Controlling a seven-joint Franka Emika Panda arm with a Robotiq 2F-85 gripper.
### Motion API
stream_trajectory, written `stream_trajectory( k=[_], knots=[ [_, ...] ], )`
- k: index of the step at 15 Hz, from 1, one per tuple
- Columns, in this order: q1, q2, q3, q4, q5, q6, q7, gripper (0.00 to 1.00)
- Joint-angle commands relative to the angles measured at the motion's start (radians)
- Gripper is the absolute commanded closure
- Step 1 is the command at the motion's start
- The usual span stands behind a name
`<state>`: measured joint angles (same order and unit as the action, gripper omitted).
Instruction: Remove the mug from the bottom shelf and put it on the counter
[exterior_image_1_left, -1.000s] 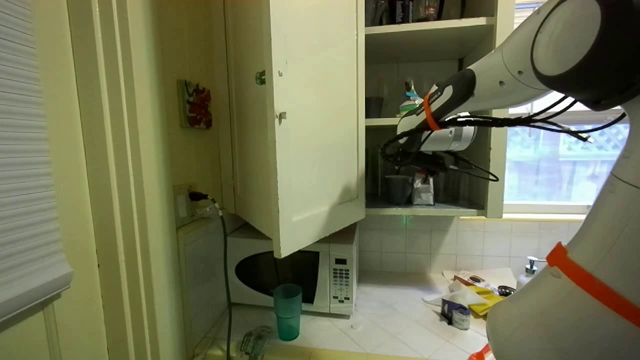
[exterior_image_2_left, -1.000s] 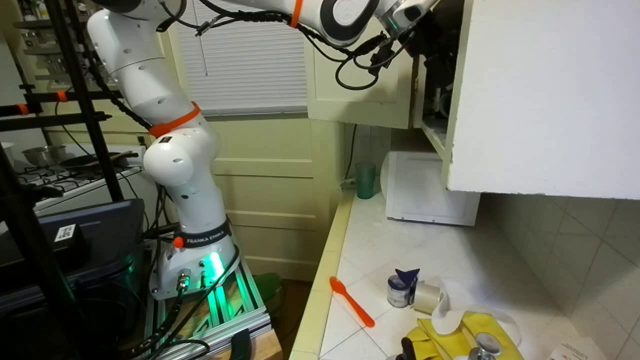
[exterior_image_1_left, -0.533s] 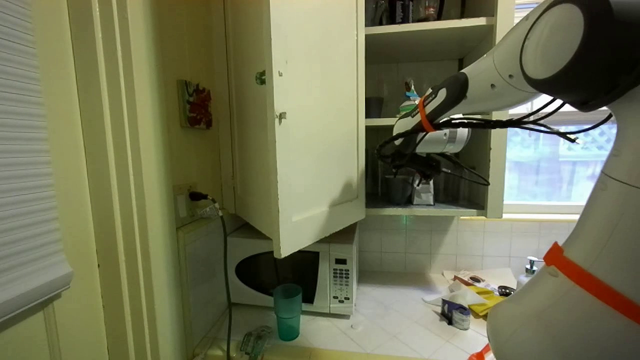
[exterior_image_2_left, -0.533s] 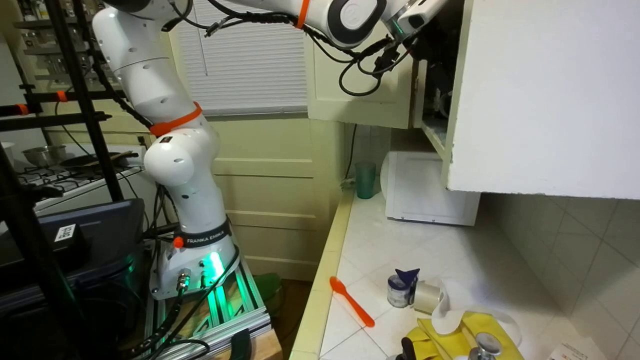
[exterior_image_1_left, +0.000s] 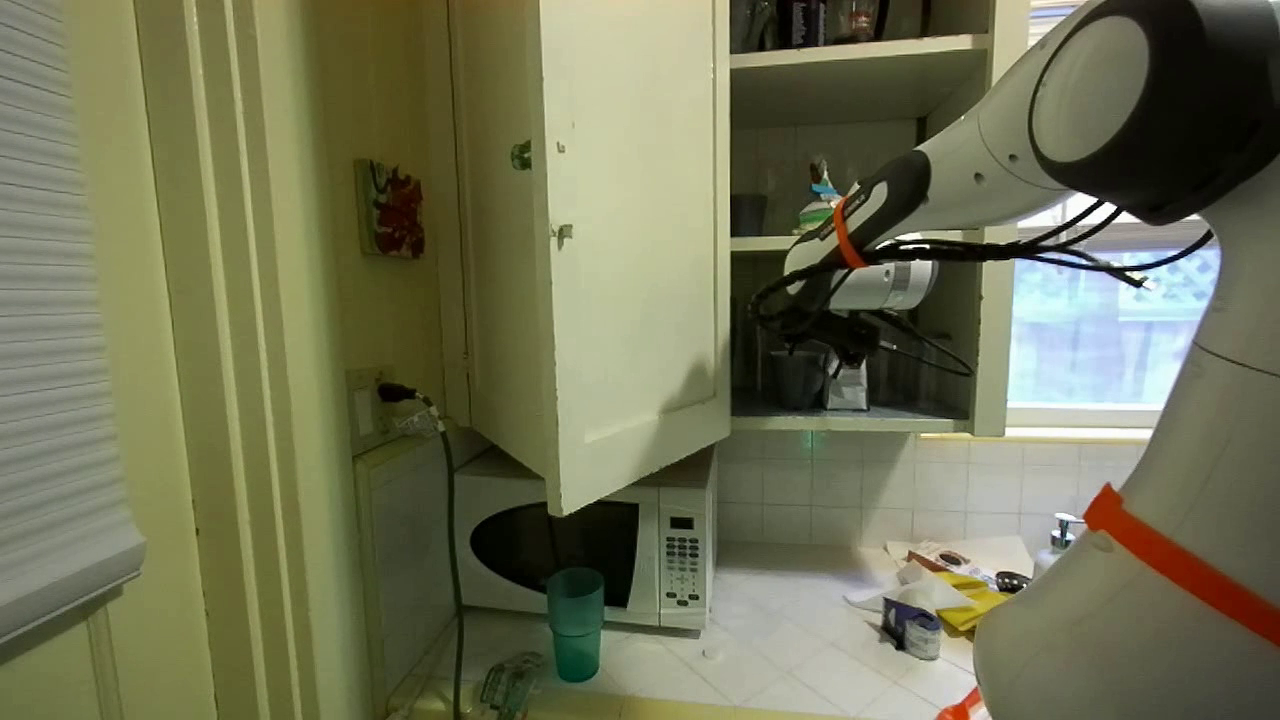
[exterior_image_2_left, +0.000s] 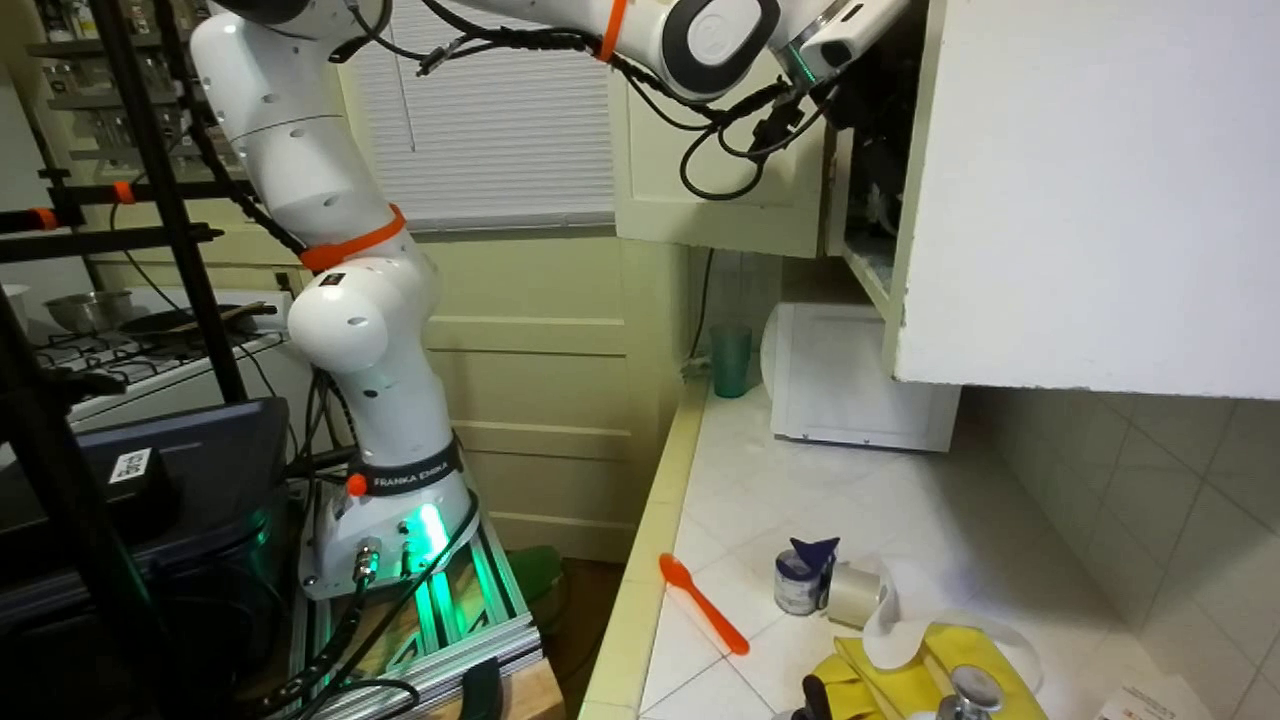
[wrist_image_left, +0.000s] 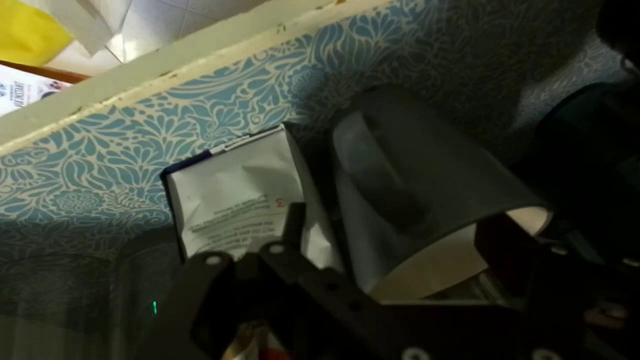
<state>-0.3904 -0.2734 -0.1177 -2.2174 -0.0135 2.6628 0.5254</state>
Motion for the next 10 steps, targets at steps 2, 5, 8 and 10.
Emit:
stream_trajectory(
  k=[2,5,8,10],
  knots=[
    [0.006,0.023,-0.005,0.041,-0.01,-0.051,0.029,0.31],
    [0.008,0.031,-0.007,0.054,-0.011,-0.062,0.03,0.62],
    [0.011,0.038,-0.01,0.065,-0.011,-0.08,0.029,0.78],
    [0.011,0.046,-0.012,0.078,-0.014,-0.089,0.031,0.81]
  ],
)
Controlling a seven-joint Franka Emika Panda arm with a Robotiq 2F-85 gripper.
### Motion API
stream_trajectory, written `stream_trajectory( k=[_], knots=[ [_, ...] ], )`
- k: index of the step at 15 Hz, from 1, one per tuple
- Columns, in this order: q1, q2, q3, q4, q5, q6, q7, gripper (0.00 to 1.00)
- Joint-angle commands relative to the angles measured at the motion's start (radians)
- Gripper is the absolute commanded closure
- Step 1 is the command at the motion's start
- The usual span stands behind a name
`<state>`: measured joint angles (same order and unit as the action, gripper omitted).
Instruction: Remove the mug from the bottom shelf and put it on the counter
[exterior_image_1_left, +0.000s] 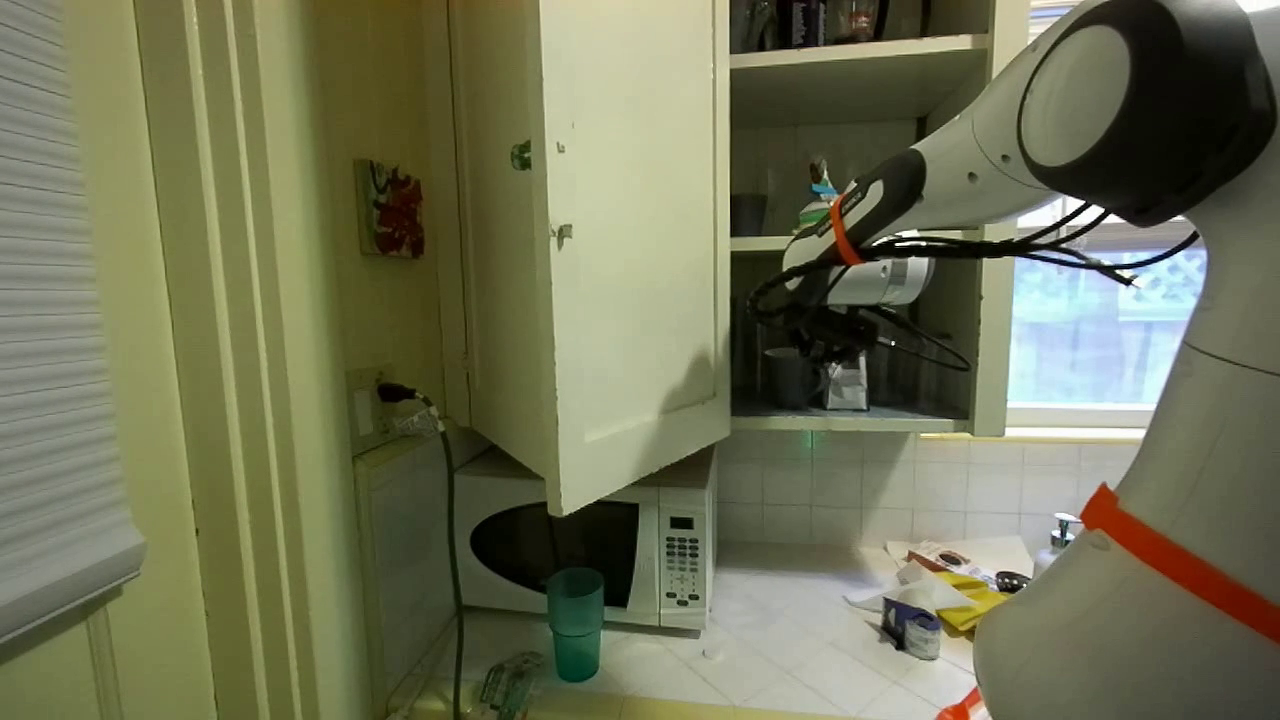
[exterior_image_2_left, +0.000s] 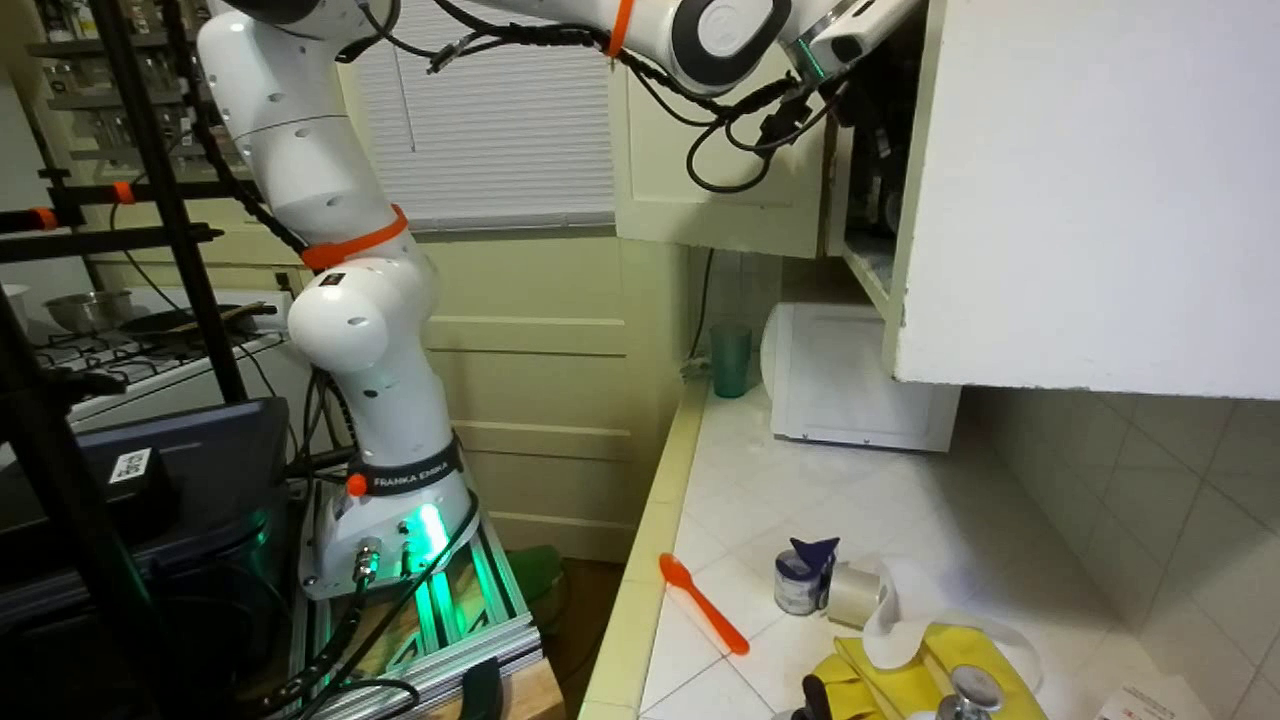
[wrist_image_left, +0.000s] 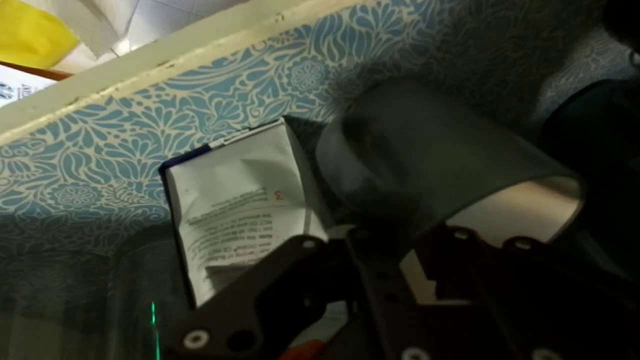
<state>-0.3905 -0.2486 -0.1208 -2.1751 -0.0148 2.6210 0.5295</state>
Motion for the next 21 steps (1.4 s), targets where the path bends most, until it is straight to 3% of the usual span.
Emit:
stream_trajectory(
  k=[1,3,6,9,17,21],
  knots=[
    [0.011,0.025,-0.009,0.039,-0.015,-0.048,0.028,0.82],
    [0.012,0.032,-0.01,0.049,-0.019,-0.053,0.03,0.77],
    [0.015,0.046,-0.013,0.065,-0.023,-0.07,0.032,0.77],
    [0.031,0.048,-0.025,0.086,0.009,-0.119,0.009,1.0],
    [0.064,0.054,-0.048,0.129,0.038,-0.231,0.0,0.98],
    [0.075,0.006,-0.054,0.093,0.063,-0.258,-0.011,0.98]
  ],
)
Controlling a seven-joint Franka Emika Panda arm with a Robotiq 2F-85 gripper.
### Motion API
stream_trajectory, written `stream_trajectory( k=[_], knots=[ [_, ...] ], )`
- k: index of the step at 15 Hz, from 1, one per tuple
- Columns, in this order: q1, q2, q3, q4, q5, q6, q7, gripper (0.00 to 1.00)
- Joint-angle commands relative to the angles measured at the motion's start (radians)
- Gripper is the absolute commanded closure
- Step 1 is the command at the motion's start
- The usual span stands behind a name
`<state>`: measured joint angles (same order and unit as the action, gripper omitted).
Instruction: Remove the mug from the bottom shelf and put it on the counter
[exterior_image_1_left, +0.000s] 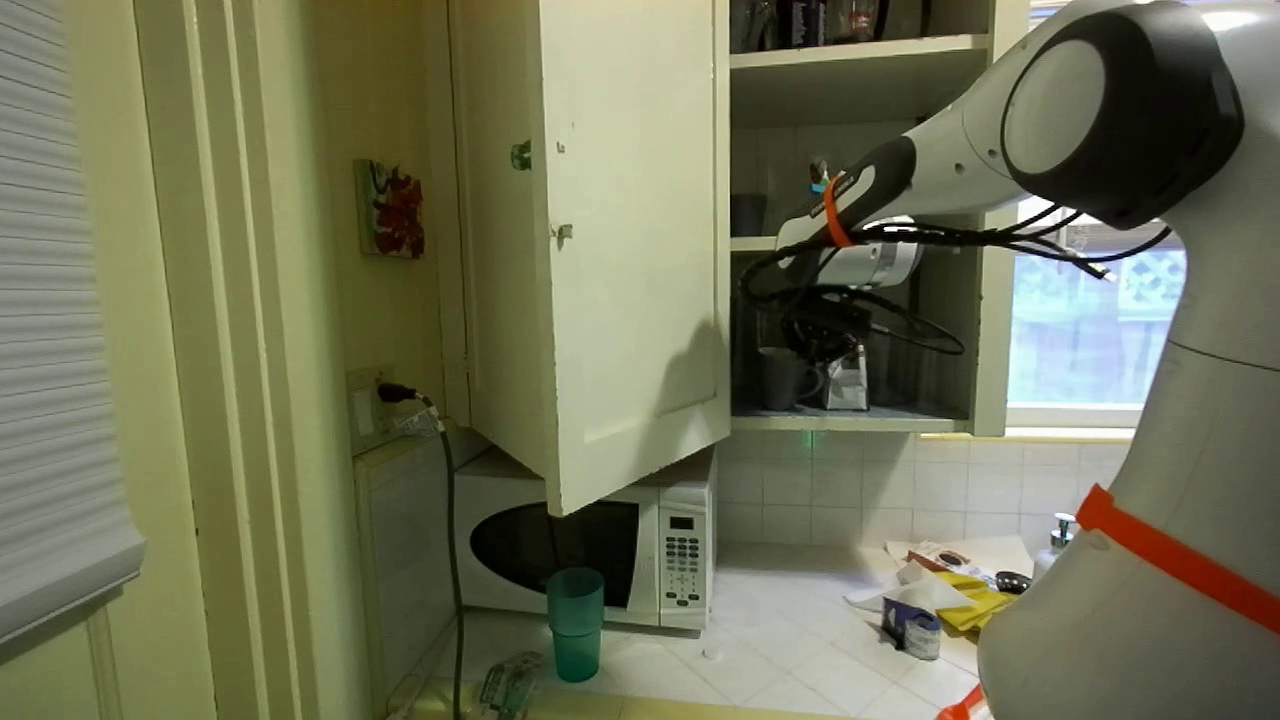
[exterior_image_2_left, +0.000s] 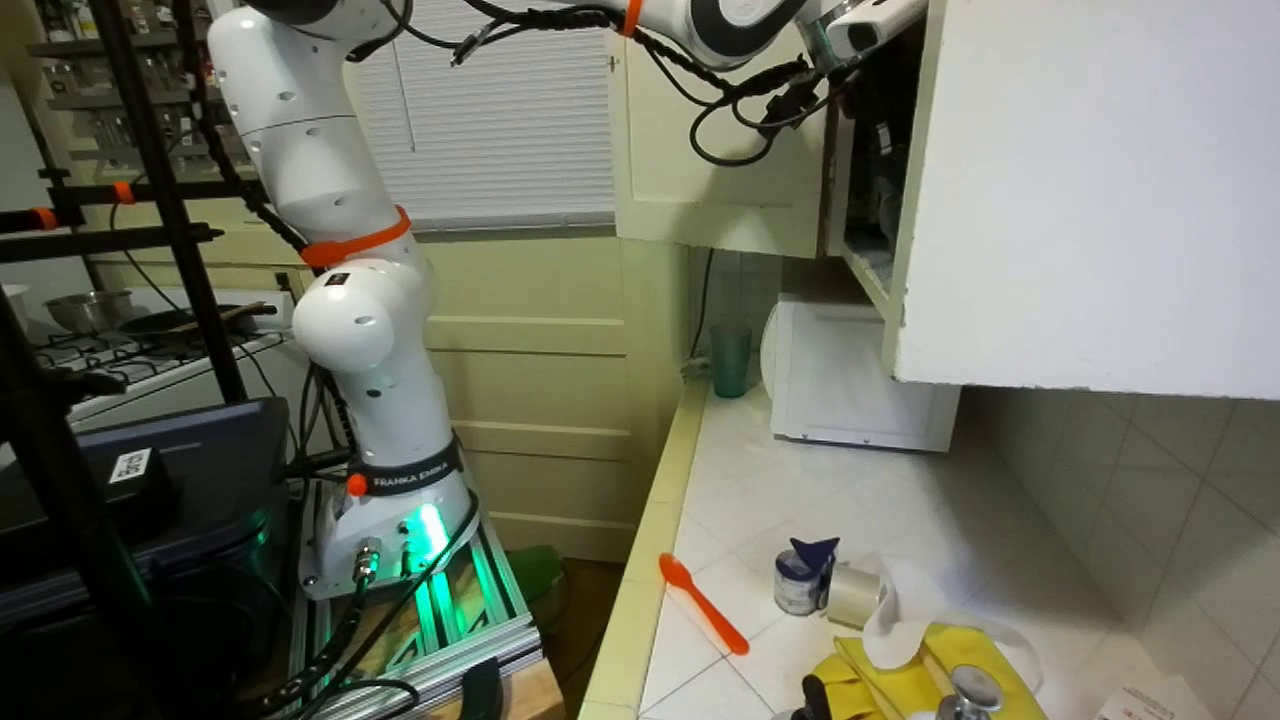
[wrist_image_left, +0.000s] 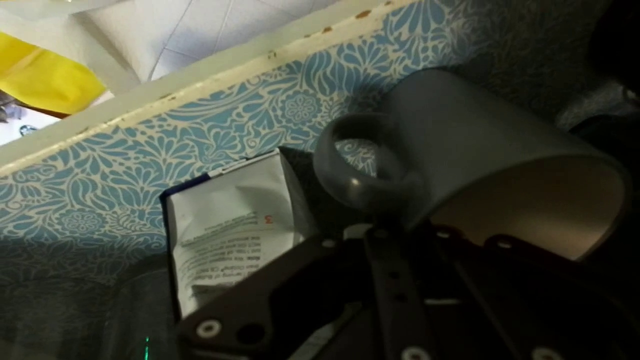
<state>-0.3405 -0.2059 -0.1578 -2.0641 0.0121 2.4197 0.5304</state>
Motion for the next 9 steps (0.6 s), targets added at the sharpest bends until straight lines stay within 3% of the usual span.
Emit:
stream_trajectory(
  k=[1,9],
  knots=[
    [0.028,-0.053,-0.017,-0.033,0.038,-0.056,-0.018,0.98],
    [0.033,-0.146,-0.002,-0.128,0.031,-0.03,-0.017,0.98]
  ],
)
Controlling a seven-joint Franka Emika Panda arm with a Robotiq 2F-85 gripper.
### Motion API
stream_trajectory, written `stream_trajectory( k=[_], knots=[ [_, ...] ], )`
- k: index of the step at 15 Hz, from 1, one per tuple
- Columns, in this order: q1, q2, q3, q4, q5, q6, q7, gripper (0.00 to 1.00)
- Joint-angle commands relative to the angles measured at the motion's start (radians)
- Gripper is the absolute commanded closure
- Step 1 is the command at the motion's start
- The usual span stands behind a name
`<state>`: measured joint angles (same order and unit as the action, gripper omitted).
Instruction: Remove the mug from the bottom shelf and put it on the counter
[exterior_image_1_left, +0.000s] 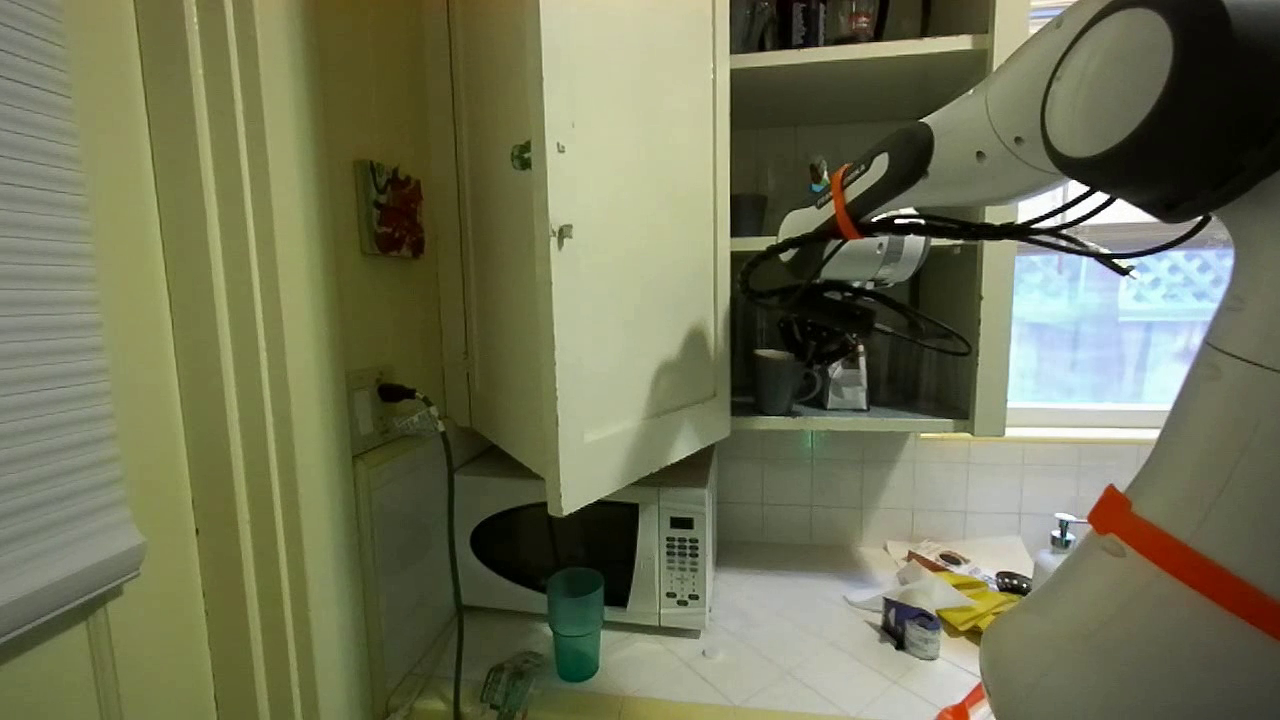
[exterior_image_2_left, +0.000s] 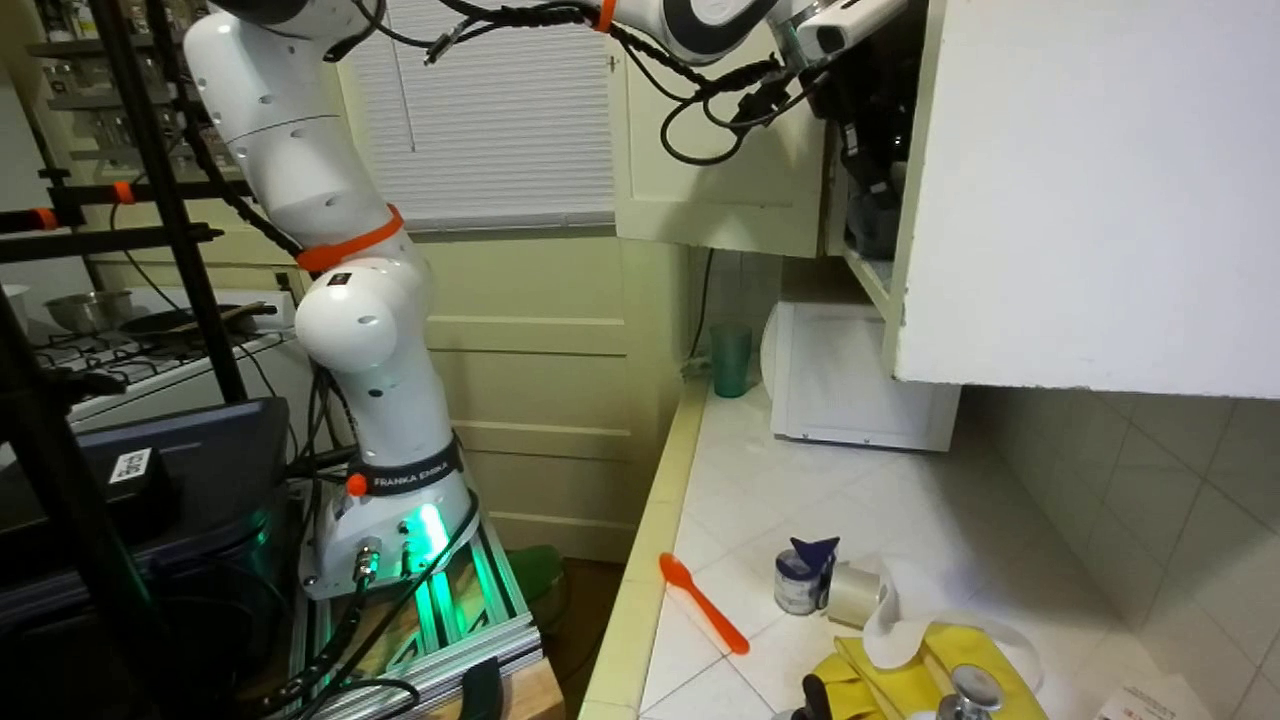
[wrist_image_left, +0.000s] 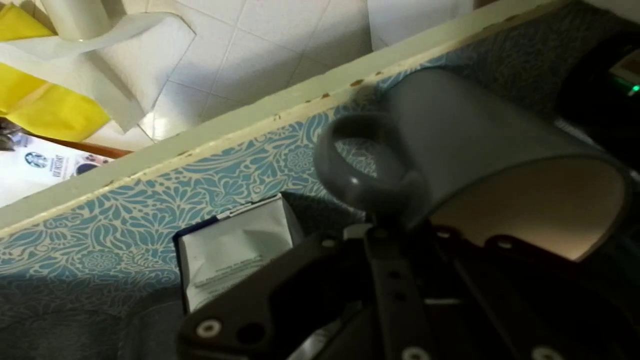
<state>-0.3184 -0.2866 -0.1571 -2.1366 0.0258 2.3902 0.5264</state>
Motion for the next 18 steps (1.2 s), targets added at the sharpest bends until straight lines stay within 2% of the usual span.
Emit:
stream_trajectory(
  k=[1,10,18],
  knots=[
    [0.01,-0.072,0.0,-0.062,0.015,0.006,-0.008,0.98],
    [0.011,-0.109,0.002,-0.086,0.033,0.022,-0.009,0.98],
    [0.027,-0.184,-0.01,-0.138,0.068,-0.022,-0.099,0.98]
  ],
)
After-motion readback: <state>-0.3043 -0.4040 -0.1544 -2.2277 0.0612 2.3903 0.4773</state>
